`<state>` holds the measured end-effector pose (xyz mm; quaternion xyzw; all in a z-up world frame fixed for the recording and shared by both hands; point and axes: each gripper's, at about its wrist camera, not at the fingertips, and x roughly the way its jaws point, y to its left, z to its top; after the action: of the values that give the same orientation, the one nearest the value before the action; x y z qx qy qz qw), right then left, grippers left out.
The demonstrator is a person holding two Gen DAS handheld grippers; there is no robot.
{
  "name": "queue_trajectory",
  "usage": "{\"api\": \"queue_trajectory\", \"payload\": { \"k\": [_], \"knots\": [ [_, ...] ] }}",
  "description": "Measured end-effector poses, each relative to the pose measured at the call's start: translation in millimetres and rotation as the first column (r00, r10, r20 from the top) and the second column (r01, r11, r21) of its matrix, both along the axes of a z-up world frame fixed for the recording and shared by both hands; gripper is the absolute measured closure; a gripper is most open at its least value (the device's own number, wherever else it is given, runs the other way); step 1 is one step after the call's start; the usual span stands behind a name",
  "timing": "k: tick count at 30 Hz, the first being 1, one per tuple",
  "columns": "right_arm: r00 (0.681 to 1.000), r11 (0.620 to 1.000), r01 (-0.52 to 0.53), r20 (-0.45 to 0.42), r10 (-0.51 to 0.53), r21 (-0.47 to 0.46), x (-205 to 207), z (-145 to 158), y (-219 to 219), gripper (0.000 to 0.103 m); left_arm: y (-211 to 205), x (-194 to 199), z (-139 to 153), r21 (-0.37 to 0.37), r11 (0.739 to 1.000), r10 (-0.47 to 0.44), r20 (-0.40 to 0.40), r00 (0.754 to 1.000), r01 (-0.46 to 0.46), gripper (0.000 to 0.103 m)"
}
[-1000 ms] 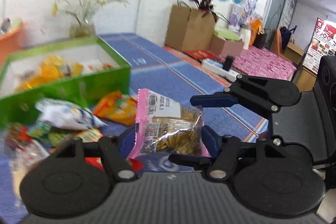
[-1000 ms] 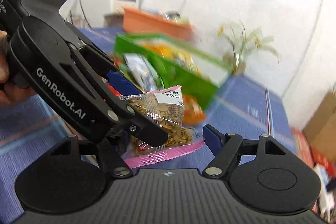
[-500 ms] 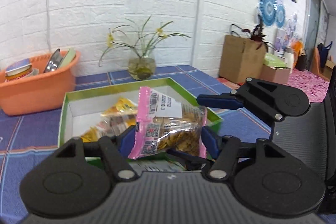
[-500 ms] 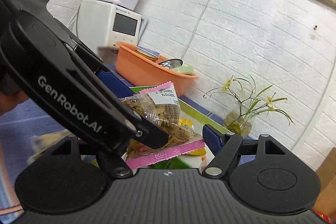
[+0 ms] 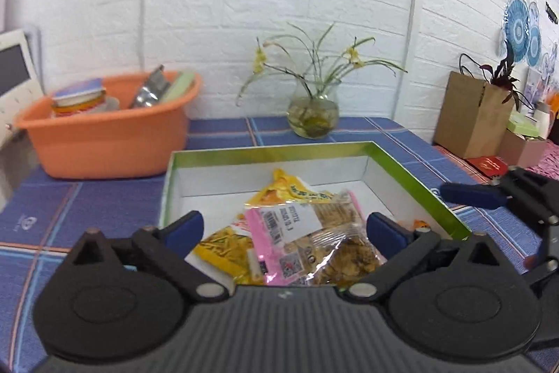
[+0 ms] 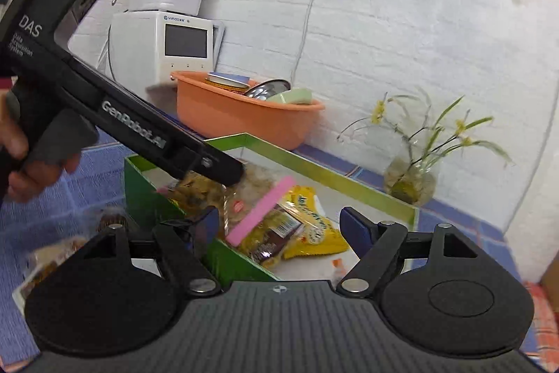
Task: Organize snacks
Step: 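Carry the pink-edged cookie bag into the green box and release, then move both tools back toward the white bag with green print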
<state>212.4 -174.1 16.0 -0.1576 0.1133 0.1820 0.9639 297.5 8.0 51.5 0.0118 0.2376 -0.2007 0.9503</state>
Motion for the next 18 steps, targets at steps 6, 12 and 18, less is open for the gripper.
{"api": "queue_trajectory", "payload": {
  "k": [6, 12, 18],
  "knots": [
    [0.996, 0.986, 0.089, -0.040, -0.084, 0.140, -30, 11, -42, 0.000, 17, -38, -7, -0.071, 0.997, 0.005, -0.020, 1.000, -0.006, 0.000],
    [0.958, 0.904, 0.103, -0.286, 0.022, 0.415, -33, 6, -76, 0.000, 12, -61, -33, -0.062, 0.996, -0.068, -0.070, 0.995, 0.064, 0.000],
    [0.881, 0.754, 0.177, -0.443, 0.165, 0.633, -6, -11, -60, 0.000, -13, -59, -49, 0.003, 0.988, -0.151, -0.066, 0.986, 0.152, 0.005]
  ]
}}
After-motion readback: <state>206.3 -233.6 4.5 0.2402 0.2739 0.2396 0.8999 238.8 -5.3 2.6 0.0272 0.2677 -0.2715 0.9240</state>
